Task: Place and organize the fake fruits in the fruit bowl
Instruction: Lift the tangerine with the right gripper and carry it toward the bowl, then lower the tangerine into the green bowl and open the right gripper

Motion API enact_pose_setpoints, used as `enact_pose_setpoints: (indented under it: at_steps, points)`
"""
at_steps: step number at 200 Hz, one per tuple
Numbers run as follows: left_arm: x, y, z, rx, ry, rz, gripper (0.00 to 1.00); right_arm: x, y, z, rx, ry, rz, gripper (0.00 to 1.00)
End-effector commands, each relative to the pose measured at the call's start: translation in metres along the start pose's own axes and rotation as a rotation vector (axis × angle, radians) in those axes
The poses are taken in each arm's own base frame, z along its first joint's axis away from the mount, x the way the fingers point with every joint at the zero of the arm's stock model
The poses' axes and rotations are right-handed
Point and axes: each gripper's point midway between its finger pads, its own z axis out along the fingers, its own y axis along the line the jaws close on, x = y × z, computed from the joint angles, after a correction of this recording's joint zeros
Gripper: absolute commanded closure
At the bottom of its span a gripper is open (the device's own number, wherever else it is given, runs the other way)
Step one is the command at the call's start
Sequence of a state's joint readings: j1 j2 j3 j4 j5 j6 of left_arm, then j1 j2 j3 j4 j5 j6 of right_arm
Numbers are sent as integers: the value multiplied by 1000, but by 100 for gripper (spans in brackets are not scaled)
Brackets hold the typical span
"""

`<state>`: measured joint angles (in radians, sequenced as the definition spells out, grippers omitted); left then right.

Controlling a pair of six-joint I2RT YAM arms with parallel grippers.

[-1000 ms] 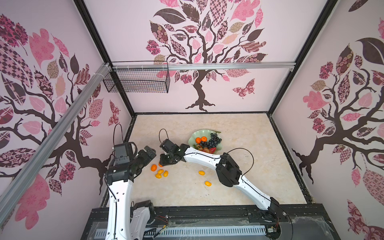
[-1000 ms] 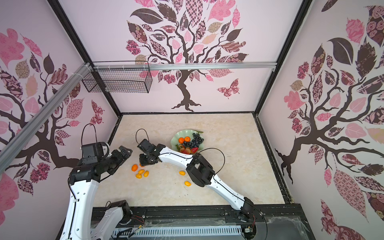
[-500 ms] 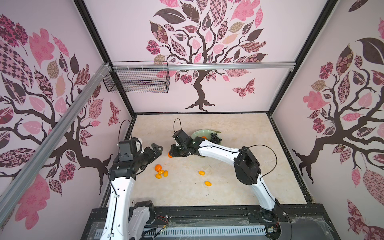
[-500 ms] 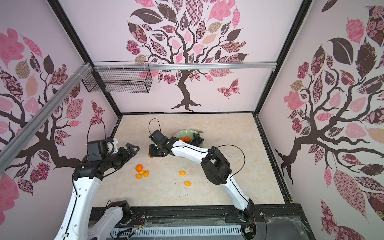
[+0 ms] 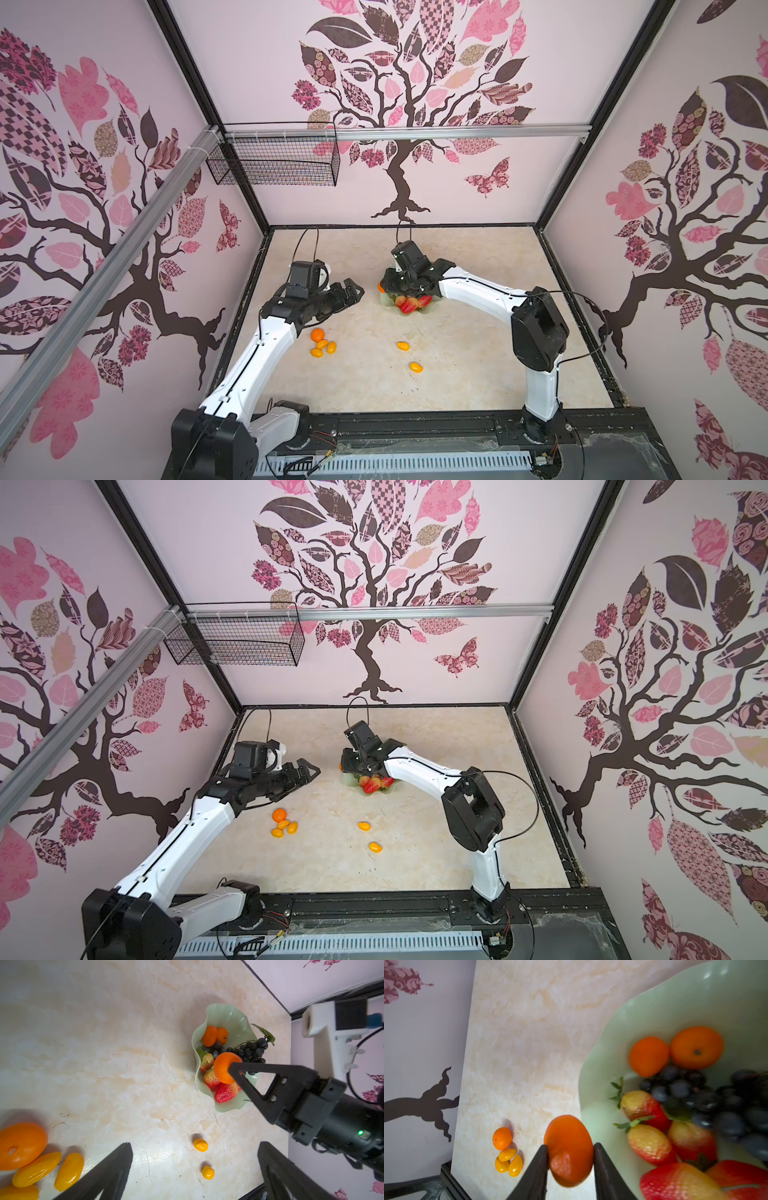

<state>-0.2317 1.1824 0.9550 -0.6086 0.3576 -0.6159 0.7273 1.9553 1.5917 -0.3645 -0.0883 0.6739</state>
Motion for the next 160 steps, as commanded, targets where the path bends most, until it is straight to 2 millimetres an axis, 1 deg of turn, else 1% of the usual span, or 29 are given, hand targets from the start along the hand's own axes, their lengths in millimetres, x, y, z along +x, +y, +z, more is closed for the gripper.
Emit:
enact_pose_setpoints:
  at_steps: [1, 23, 40, 70, 89, 117, 126, 140, 160]
  points:
    - [-34, -36, 5, 59, -85, 76, 2, -28, -11, -24, 21, -70, -15, 62]
    - [-44, -48, 25, 66, -73, 96, 2, -43, -31, -23, 101, -88, -41, 62]
    - [-55, -55, 40, 74, -71, 99, 2, -53, -45, -19, 170, -97, -64, 62]
    - [-74, -70, 66, 118, -66, 138, 2, -60, -63, -9, 251, -88, -86, 62]
    - [-77, -77, 74, 156, -66, 193, 2, -65, -73, -2, 298, -80, -94, 62]
    - [-67, -77, 87, 233, -44, 202, 2, -71, -83, 10, 363, -68, -125, 62]
    - [-66, -75, 91, 256, -34, 169, 2, -72, -87, 14, 383, -60, -135, 62]
    - [-72, -73, 92, 291, -26, 134, 2, -73, -91, 20, 409, -54, -147, 62]
    - [-82, -65, 91, 293, -37, 100, 2, -73, -100, 25, 458, -47, -165, 62]
